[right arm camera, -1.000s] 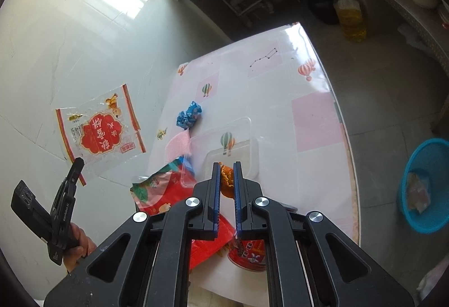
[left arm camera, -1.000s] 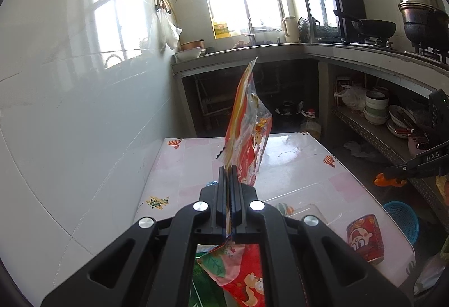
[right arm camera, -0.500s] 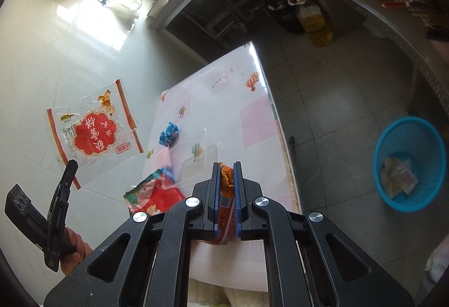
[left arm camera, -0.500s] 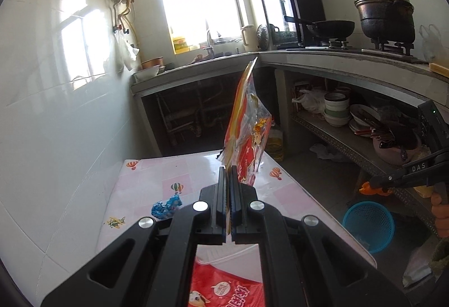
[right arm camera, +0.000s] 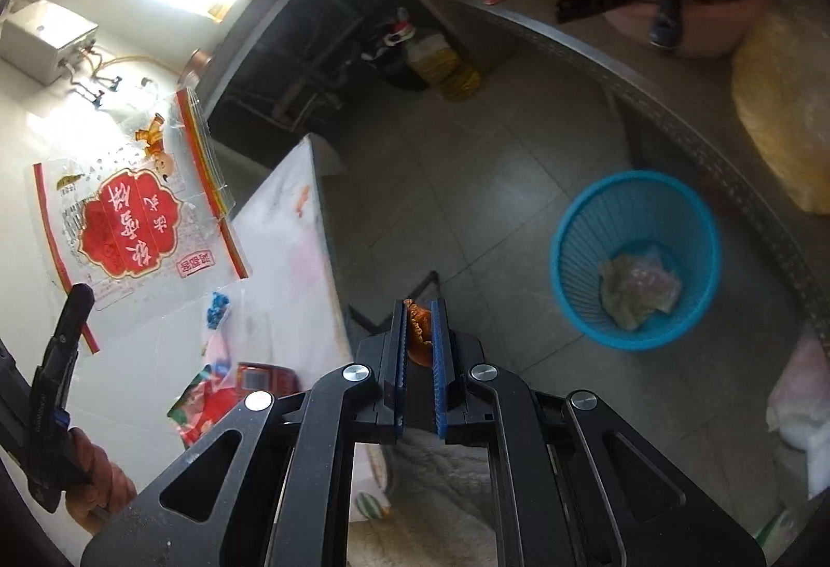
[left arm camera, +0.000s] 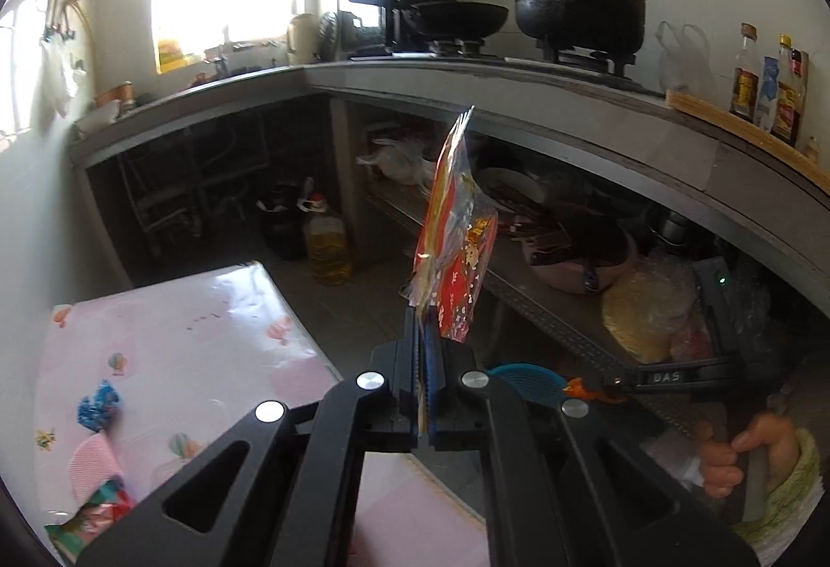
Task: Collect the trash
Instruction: 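Carry the wrapper and orange peel in both grippers toward the blue wastebasket, then open the left gripper over the wastebasket while the right gripper releases the orange peel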
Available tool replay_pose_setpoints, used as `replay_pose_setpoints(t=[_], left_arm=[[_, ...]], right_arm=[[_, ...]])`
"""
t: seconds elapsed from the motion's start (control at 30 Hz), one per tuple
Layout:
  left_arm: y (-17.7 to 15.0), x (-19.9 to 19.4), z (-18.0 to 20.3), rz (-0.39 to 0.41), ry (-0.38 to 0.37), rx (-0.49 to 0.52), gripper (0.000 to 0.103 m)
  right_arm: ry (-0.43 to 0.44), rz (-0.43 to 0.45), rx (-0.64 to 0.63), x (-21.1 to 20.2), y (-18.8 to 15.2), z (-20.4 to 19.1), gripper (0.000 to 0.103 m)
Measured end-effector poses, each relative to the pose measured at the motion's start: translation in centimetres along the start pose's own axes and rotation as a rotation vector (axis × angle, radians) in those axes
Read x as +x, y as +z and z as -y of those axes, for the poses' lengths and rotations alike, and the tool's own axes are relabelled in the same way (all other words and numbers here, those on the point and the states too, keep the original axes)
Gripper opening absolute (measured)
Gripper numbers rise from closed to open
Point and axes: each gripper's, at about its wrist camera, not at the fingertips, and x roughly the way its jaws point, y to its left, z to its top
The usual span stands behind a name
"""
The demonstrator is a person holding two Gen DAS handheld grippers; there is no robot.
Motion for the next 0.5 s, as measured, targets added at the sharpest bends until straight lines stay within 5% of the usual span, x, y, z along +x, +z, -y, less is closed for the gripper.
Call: replay_pose_setpoints(t=[0.27, 0.5], left_arm=[[-0.9, 11.5, 5.7, -0.253, -0.206, -0.089, 0.002], [-4.5, 22.0, 8.8, -0.468, -0.192, -0.146, 0.002]], right_arm=[[-0.100, -0.019, 0.205, 2.3, -0.4, 8.7, 0.007], [-0.172, -0.055, 0.312, 5.8, 0.1, 13.8, 0.007]])
